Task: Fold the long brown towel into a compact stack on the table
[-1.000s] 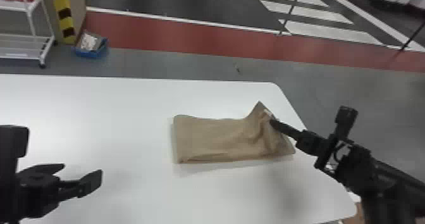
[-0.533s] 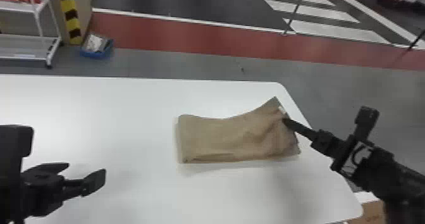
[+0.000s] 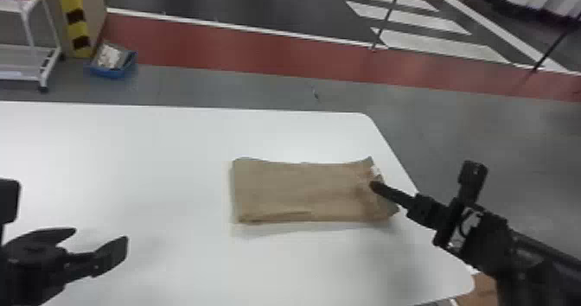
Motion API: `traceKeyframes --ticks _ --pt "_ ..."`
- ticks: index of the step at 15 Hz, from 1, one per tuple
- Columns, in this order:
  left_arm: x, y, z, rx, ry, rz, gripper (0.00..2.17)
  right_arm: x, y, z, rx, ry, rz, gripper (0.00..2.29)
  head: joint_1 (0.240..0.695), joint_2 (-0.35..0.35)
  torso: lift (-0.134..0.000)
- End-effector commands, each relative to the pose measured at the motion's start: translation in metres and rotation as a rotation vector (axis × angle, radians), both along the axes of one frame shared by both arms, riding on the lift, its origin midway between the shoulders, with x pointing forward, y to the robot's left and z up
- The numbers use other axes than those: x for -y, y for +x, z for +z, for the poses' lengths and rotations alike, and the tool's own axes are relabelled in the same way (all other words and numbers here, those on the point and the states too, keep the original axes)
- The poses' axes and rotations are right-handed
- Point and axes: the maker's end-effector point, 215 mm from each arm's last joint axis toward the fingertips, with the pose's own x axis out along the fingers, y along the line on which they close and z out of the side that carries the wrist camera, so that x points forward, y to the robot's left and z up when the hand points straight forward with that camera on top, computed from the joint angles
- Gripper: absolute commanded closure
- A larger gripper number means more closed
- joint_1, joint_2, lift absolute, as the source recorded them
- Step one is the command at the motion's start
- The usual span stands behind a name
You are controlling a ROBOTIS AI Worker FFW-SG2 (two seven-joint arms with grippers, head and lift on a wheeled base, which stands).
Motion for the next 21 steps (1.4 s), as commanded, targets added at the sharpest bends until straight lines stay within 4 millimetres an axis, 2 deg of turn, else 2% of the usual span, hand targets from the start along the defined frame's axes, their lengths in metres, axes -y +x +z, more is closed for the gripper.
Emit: traceKeyframes --ticks 1,5,7,8,10,13,17,21 --pt "-0.002 -0.001 0.001 0.003 -0.004 0.005 0.09 0.0 0.0 0.003 0.009 0.012 -0.001 0.03 0.695 -0.344 -0.124" --pt "-0.002 -0.002 0.003 0.004 -0.008 0.004 0.09 0.013 -0.01 0.021 0.03 0.044 -0.027 0.05 0.695 -0.346 -0.124" --pt "-0.004 -0.003 0.002 0.003 -0.007 0.007 0.09 0.033 -0.017 0.029 0.036 0.034 -0.049 0.06 0.695 -0.35 -0.124" --pt "-0.003 -0.003 0.002 0.003 -0.008 0.005 0.09 0.044 -0.02 0.028 0.028 0.019 -0.062 0.07 0.695 -0.35 -0.124" --pt "-0.003 -0.001 0.001 0.003 -0.007 0.005 0.09 0.049 -0.022 0.015 -0.004 0.0 -0.06 0.08 0.695 -0.35 -0.124" --pt "-0.003 0.0 0.001 0.004 -0.006 0.005 0.09 0.04 -0.011 -0.007 -0.031 -0.034 -0.036 0.1 0.695 -0.35 -0.124" --pt "-0.008 0.001 -0.002 -0.002 -0.003 0.015 0.09 0.014 0.009 -0.021 -0.028 -0.046 0.012 0.17 0.695 -0.35 -0.124" --pt "-0.012 0.004 -0.003 0.001 -0.002 0.021 0.09 0.008 0.013 -0.027 -0.043 -0.05 0.025 0.44 0.695 -0.34 -0.124"
